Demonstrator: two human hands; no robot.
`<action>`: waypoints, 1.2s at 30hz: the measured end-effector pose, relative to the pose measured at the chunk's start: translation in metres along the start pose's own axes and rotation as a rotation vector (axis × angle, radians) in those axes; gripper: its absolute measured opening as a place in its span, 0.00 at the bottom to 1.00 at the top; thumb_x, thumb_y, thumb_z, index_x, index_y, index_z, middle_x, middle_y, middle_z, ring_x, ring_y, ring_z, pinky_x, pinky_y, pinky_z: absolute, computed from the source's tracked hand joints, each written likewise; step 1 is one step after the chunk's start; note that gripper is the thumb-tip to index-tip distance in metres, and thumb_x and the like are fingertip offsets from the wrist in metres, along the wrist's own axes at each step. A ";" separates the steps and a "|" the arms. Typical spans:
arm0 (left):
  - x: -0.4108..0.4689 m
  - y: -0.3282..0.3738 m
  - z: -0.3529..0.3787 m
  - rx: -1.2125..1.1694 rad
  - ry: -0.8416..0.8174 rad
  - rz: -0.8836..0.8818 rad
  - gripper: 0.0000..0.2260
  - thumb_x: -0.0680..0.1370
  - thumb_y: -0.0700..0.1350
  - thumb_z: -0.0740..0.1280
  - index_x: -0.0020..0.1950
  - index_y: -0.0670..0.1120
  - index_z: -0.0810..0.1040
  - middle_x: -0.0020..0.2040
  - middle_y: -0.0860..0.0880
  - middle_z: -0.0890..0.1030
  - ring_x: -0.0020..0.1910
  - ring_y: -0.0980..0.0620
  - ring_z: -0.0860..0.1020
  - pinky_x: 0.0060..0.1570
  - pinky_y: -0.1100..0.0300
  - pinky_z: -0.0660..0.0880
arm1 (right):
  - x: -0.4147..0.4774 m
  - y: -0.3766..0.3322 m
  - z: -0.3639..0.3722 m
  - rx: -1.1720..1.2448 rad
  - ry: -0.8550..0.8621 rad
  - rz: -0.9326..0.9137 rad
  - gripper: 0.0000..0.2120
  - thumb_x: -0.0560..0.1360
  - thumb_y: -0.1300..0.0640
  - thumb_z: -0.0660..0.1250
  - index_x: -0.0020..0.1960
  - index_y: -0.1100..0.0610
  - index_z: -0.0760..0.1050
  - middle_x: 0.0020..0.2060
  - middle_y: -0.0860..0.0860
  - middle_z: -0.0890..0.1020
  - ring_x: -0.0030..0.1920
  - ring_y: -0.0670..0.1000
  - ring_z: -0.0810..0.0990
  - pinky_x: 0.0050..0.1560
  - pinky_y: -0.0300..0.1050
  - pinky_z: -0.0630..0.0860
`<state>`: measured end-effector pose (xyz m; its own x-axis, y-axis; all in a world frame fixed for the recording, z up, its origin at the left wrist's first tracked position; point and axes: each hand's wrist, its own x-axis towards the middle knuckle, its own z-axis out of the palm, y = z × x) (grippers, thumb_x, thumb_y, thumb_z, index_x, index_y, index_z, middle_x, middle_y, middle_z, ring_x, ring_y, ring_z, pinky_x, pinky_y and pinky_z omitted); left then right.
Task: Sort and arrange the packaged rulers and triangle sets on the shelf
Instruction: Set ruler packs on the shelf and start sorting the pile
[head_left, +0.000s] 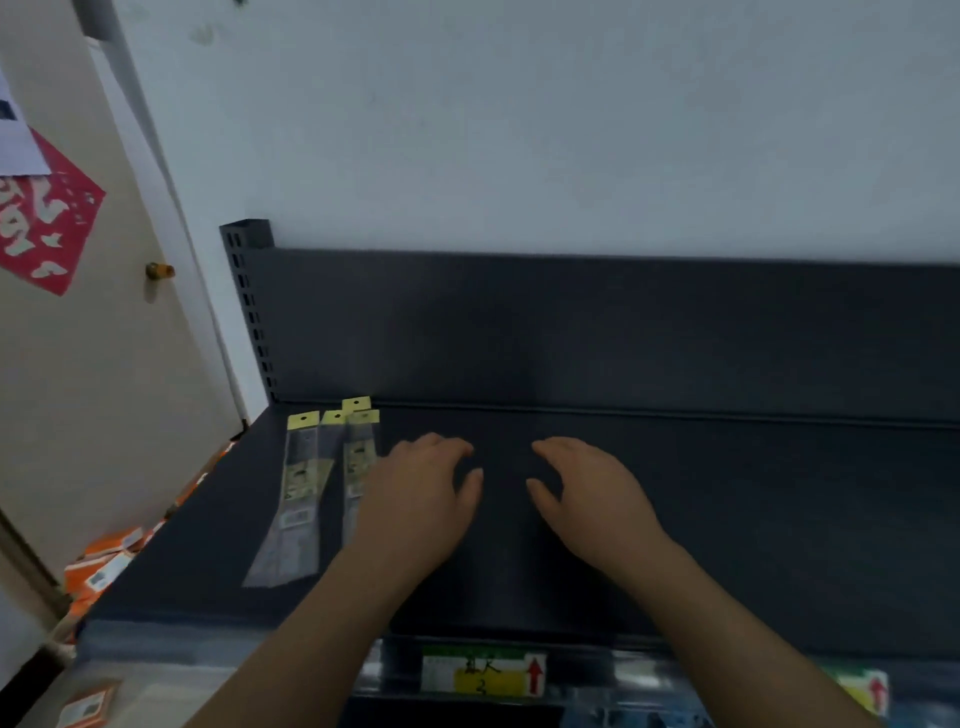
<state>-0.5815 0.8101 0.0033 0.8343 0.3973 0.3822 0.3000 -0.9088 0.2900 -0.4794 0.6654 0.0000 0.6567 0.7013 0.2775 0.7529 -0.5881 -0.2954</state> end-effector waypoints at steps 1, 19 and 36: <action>0.002 0.011 0.004 -0.008 0.000 0.023 0.17 0.80 0.54 0.59 0.67 0.52 0.73 0.63 0.53 0.77 0.60 0.50 0.74 0.59 0.56 0.71 | -0.006 0.008 -0.005 -0.016 0.009 0.018 0.22 0.80 0.49 0.59 0.72 0.53 0.66 0.68 0.48 0.72 0.66 0.48 0.71 0.66 0.39 0.65; 0.012 0.301 0.098 -0.251 -0.093 0.357 0.17 0.80 0.55 0.59 0.68 0.54 0.72 0.62 0.55 0.77 0.60 0.54 0.74 0.58 0.61 0.70 | -0.159 0.245 -0.133 -0.137 0.153 0.336 0.20 0.79 0.51 0.63 0.69 0.56 0.72 0.63 0.51 0.78 0.62 0.51 0.76 0.67 0.43 0.66; 0.082 0.573 0.214 -0.379 -0.310 0.596 0.16 0.80 0.53 0.61 0.65 0.50 0.75 0.55 0.53 0.77 0.51 0.55 0.76 0.51 0.60 0.74 | -0.254 0.483 -0.233 -0.172 0.232 0.739 0.21 0.79 0.50 0.62 0.70 0.55 0.69 0.65 0.51 0.76 0.64 0.52 0.74 0.65 0.45 0.69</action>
<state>-0.2421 0.2944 0.0133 0.9134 -0.2502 0.3212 -0.3731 -0.8301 0.4144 -0.2730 0.1095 -0.0005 0.9671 0.0140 0.2541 0.1022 -0.9359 -0.3372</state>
